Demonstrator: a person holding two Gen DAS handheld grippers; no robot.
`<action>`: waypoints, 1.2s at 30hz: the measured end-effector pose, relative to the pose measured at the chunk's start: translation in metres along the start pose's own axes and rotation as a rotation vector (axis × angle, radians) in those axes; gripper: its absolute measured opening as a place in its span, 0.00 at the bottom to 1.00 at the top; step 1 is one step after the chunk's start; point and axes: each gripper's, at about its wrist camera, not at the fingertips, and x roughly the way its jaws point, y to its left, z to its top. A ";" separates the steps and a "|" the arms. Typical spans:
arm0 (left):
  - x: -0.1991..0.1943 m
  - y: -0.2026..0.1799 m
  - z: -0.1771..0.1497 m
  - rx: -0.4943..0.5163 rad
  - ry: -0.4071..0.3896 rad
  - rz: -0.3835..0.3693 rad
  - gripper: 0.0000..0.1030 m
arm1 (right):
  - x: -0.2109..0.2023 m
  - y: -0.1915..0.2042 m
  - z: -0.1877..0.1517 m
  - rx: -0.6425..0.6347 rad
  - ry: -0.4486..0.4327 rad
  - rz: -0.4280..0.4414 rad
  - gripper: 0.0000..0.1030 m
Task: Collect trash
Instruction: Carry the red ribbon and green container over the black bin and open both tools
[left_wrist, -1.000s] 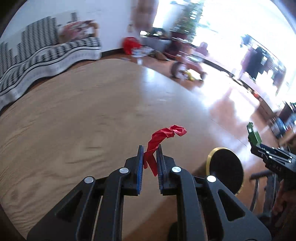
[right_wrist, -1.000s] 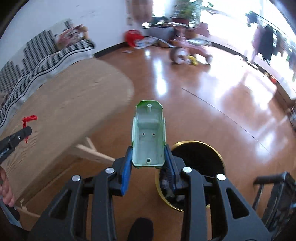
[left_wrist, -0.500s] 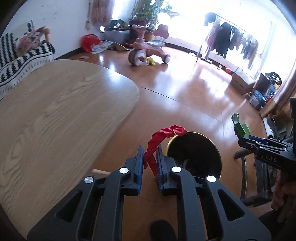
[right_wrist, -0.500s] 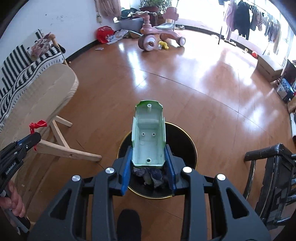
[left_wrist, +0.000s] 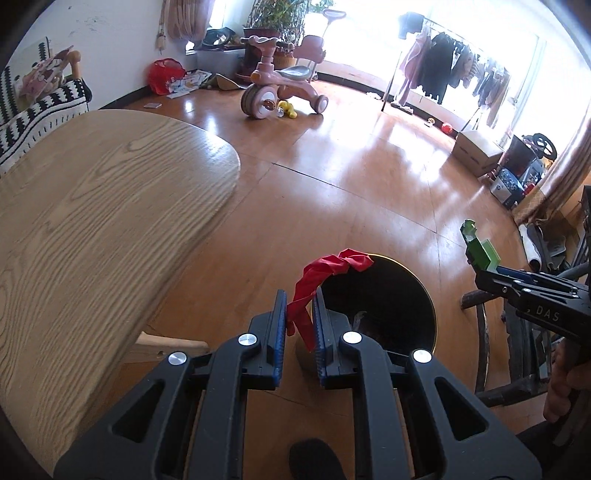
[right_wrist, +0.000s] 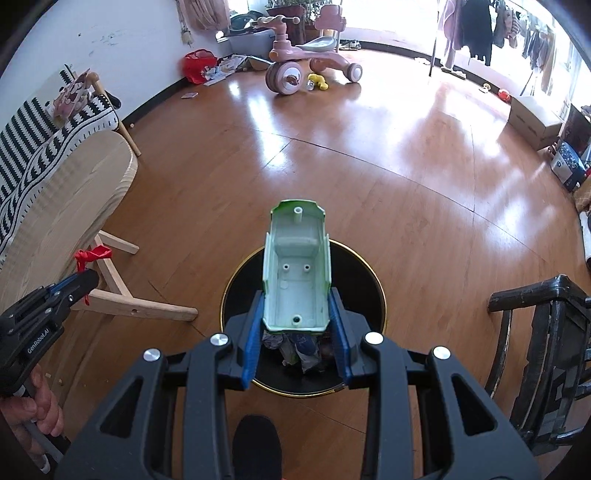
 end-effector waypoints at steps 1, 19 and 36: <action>0.002 -0.001 0.000 0.002 0.003 -0.003 0.12 | 0.000 -0.002 0.000 0.008 0.001 -0.004 0.38; 0.051 -0.045 -0.010 0.130 0.100 -0.126 0.12 | -0.018 -0.023 0.002 0.154 -0.055 -0.043 0.74; 0.073 -0.082 -0.021 0.193 0.101 -0.166 0.75 | -0.024 -0.038 0.002 0.226 -0.070 -0.052 0.77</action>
